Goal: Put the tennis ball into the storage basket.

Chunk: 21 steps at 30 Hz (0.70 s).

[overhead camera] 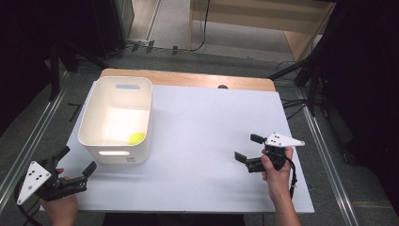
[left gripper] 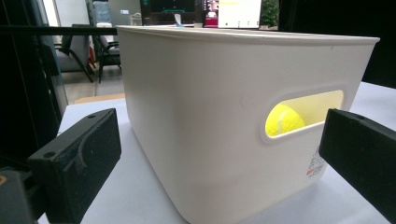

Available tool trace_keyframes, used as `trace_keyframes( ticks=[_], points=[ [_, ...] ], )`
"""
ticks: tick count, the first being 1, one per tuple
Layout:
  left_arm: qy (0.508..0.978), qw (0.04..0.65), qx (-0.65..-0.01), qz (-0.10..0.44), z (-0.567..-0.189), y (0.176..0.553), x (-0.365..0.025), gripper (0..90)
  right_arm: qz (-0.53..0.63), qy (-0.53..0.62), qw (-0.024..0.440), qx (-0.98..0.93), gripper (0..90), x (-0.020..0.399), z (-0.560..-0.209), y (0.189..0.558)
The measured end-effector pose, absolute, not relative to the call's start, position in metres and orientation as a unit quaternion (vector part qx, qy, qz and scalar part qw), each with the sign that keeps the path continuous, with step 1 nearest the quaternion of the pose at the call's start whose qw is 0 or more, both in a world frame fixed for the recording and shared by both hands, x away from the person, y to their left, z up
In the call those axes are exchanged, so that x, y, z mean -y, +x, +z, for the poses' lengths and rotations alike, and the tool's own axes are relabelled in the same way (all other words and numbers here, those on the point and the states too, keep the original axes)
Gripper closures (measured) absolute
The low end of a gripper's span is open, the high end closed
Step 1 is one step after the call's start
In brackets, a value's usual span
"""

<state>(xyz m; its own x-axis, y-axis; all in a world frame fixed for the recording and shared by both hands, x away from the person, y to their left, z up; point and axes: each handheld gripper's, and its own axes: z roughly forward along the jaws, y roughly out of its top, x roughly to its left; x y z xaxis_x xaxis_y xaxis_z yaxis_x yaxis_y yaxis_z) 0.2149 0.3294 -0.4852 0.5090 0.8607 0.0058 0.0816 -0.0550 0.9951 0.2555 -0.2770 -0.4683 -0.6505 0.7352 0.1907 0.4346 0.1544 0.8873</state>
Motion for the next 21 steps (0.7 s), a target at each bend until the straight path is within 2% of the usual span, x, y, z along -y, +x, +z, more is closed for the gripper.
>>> trace_keyframes(
  ticks=[21],
  points=[
    [0.644,0.58,-0.368,0.338,-0.485,0.215,-0.329,0.0,0.517,0.429,0.158,-0.724,0.0,0.327,-0.485,0.227]
  ],
)
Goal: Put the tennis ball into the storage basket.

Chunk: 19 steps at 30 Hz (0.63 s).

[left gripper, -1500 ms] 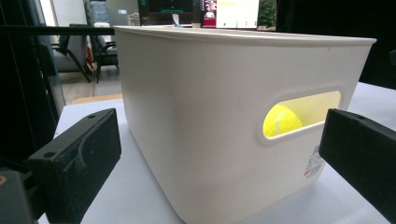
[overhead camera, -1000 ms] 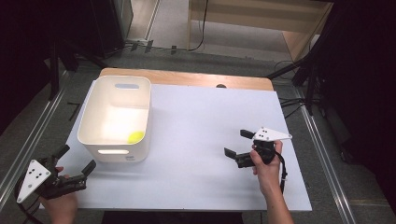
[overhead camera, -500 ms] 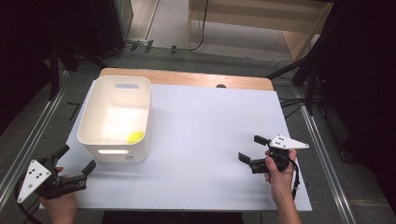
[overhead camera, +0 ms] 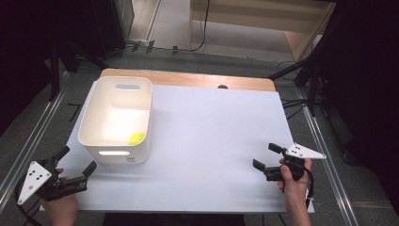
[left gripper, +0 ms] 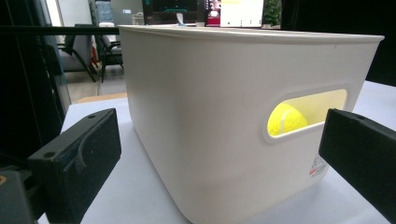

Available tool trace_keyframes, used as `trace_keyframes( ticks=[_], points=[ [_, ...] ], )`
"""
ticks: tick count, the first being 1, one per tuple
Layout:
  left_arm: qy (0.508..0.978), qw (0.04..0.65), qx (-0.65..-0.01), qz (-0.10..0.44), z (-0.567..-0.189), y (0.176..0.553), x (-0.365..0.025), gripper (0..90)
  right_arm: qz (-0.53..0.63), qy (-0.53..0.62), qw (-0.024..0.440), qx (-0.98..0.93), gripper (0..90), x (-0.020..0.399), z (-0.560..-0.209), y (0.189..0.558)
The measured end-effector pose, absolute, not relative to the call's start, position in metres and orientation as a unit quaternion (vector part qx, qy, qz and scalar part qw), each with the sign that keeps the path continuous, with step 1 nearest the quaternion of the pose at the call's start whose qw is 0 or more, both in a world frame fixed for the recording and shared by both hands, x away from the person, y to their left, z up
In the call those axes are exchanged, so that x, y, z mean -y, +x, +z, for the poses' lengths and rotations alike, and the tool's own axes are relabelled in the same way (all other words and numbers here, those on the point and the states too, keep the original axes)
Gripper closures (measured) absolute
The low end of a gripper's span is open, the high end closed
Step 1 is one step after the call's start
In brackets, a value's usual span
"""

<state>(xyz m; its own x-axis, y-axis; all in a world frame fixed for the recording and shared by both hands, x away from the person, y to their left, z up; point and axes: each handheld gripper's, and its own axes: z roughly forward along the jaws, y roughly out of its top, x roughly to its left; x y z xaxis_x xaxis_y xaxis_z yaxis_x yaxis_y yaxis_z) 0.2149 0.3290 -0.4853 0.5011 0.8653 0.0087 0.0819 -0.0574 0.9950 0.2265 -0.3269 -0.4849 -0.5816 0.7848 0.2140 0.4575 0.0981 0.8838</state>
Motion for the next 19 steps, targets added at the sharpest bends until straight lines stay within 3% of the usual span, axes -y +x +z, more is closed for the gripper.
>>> trace_keyframes(
  ticks=[19],
  points=[
    [0.638,0.581,-0.374,0.339,-0.485,0.215,-0.331,0.0,0.506,0.46,0.171,-0.709,0.0,0.353,-0.504,0.208]
  ],
)
